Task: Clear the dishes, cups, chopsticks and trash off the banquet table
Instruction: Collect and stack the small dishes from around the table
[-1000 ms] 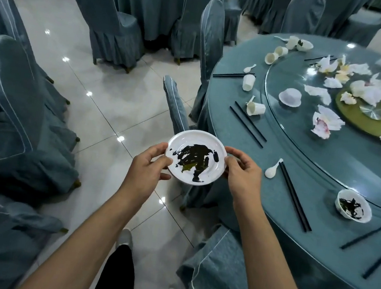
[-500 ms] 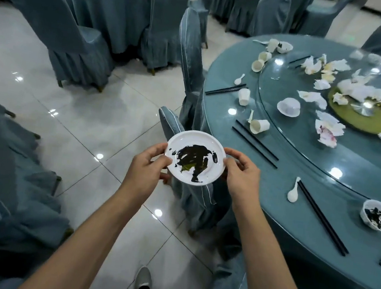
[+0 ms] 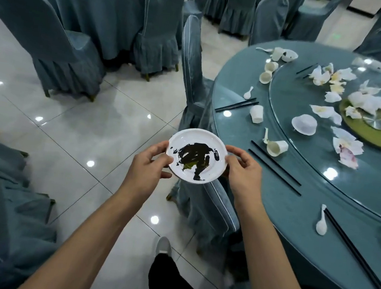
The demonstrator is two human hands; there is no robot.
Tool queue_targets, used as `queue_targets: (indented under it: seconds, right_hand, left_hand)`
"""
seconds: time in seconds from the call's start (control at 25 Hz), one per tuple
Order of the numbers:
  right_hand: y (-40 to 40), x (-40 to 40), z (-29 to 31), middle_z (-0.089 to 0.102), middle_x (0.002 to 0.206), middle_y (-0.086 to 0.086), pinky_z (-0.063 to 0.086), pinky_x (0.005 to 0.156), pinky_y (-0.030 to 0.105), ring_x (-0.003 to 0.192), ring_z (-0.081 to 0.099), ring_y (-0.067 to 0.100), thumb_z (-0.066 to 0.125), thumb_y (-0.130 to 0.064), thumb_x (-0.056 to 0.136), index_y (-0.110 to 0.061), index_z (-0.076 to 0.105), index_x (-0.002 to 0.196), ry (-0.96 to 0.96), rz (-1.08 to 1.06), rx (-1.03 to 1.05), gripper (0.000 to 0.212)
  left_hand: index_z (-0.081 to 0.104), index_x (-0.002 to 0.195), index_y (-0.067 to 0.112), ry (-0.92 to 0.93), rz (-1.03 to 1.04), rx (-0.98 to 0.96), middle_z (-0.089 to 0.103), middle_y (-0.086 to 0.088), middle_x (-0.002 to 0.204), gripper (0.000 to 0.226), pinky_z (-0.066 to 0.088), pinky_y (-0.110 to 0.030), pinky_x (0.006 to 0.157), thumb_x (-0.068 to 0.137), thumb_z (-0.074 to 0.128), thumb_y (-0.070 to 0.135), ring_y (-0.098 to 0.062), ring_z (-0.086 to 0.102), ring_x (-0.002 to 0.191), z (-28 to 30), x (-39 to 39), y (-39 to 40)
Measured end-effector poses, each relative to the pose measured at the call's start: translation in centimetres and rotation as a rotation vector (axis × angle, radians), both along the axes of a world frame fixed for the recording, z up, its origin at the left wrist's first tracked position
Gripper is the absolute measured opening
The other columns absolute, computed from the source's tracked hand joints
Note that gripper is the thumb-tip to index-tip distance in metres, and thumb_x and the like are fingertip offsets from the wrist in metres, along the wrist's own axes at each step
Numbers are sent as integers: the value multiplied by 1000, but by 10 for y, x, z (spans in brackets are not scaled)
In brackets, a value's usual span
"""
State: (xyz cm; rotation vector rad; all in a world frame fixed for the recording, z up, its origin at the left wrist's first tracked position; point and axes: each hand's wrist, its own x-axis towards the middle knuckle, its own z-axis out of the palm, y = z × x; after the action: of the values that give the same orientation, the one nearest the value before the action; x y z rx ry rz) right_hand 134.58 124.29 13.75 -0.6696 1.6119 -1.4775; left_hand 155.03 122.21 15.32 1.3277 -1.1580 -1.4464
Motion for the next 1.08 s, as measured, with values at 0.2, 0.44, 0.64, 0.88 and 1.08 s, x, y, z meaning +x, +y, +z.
queue_targets:
  seconds: [0.2, 0.44, 0.64, 0.88, 1.08]
  right_hand:
    - [-84, 16, -8, 77, 81, -3, 59, 63, 25, 70, 70, 9, 62, -5, 93, -23, 76, 96, 14, 8, 18, 23]
    - [-201, 22, -1, 76, 76, -5, 58, 62, 22, 71, 71, 10, 60, -2, 94, -22, 75, 92, 0, 15, 12, 25]
    - [-276, 22, 4, 76, 75, -4, 61, 64, 28, 69, 70, 12, 58, 0, 92, -21, 76, 92, 8, 6, 5, 27]
    - [-351, 27, -6, 77, 79, -1, 57, 56, 26, 68, 70, 12, 57, -2, 92, -22, 77, 94, 10, 19, 27, 28]
    - [-420, 38, -13, 78, 85, 0, 60, 56, 33, 74, 73, 17, 58, -6, 91, -24, 77, 96, 31, -12, 45, 26]
  left_hand:
    - [68, 105, 40, -20, 30, 12, 71, 13, 110, 33, 58, -32, 75, 96, 57, 10, -17, 68, 89, -4, 15, -77]
    - [64, 115, 30, -43, 43, 9, 69, 6, 113, 32, 54, -27, 68, 97, 55, 6, -20, 65, 99, 3, 16, -192]
    - [66, 103, 40, -21, 59, 8, 71, 13, 108, 37, 55, -26, 67, 95, 57, 5, -19, 67, 96, 7, 16, -266]
    - [68, 108, 32, -8, 49, 27, 70, 2, 117, 33, 55, -24, 65, 95, 56, 4, -19, 66, 96, -1, 22, -345]
    - [65, 126, 15, 3, 20, 47, 69, -5, 119, 36, 56, -26, 67, 95, 55, 2, -20, 65, 93, -8, 34, -423]
